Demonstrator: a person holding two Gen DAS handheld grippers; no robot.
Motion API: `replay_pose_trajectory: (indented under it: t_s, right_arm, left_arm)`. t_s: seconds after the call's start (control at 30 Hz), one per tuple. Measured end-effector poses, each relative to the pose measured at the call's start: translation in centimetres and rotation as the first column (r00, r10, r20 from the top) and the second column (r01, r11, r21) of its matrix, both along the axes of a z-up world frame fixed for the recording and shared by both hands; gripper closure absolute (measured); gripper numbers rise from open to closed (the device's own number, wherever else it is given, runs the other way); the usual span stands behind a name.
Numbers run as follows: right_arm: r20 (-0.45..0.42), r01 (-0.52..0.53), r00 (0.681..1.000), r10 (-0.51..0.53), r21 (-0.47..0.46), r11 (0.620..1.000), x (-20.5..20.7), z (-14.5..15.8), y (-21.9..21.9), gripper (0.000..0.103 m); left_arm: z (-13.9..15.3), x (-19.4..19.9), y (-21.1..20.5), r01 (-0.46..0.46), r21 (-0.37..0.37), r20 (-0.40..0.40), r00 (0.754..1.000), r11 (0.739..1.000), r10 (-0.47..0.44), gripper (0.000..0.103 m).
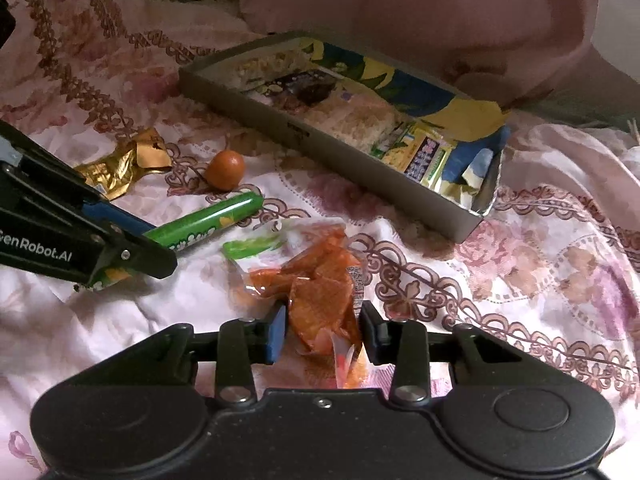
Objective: Organize snacks
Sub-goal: 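Close the left tool on the green stick while the right tool grips the orange packet, then carry the green stick and orange packet over the tray with both tools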
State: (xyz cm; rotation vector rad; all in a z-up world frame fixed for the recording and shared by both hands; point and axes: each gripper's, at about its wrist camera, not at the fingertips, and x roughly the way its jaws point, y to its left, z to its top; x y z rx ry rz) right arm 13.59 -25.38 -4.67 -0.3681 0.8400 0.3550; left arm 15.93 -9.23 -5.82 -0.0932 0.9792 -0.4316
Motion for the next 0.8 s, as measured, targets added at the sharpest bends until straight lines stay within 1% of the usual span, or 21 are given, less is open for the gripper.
replay_pose_trajectory:
  t_s: [0.23,0.4,0.63,0.8]
  right_arm:
    - [0.057,0.016,0.998,-0.015,0.0,1.0,-1.3,1.4,0.2,0.063]
    - [0.11,0.046,0.993,-0.049,0.029,0.999,-1.8,2.8,-0.2,0.063]
    - [0.17,0.101,0.979,-0.117,0.099,0.99,-2.3,4.6,-0.7,0.063]
    - [0.203,0.121,0.968,-0.149,0.145,0.982,-2.1,5.6,-1.0,0.063]
  left_arm:
    - [1.2,-1.0,1.0,-0.018,-0.032,-0.004,1.0,0.999,0.018,0.084]
    - [2.2,-1.3,2.0,-0.047,-0.077,0.006,0.999,0.996,0.047,0.084]
    - [3.8,-1.5,3.2,-0.076,-0.153,0.059,0.995,0.985,0.086,0.084]
    - [4.9,-1.2,3.4,-0.089,-0.165,0.093,0.99,0.982,0.105,0.084]
